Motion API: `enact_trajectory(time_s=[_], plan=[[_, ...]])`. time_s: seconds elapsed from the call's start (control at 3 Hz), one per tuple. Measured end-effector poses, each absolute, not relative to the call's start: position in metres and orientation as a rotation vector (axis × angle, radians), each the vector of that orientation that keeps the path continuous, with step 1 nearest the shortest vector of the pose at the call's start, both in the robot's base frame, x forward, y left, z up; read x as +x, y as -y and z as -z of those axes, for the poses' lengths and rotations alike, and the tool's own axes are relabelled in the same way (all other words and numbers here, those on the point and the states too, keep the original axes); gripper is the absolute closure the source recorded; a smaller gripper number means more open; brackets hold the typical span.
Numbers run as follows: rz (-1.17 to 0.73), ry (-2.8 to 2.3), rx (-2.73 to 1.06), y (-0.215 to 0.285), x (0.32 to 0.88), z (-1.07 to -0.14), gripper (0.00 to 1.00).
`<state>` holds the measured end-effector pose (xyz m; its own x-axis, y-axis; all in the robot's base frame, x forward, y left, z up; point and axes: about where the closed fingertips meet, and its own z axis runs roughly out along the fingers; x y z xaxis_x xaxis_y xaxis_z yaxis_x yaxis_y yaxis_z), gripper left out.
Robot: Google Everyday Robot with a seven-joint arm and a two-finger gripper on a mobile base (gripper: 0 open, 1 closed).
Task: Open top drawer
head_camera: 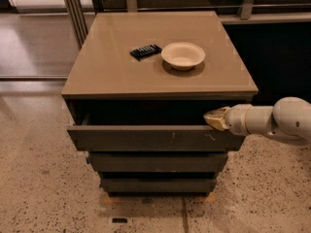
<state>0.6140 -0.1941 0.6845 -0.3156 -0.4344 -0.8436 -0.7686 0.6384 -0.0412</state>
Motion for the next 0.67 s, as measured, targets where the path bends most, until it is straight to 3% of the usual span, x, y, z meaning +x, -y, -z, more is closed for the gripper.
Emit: enact_trajectory(time_s=[0.67], plan=[[-0.537,-2.058,-0.936,0.205,0.591,-0.674,1.0]])
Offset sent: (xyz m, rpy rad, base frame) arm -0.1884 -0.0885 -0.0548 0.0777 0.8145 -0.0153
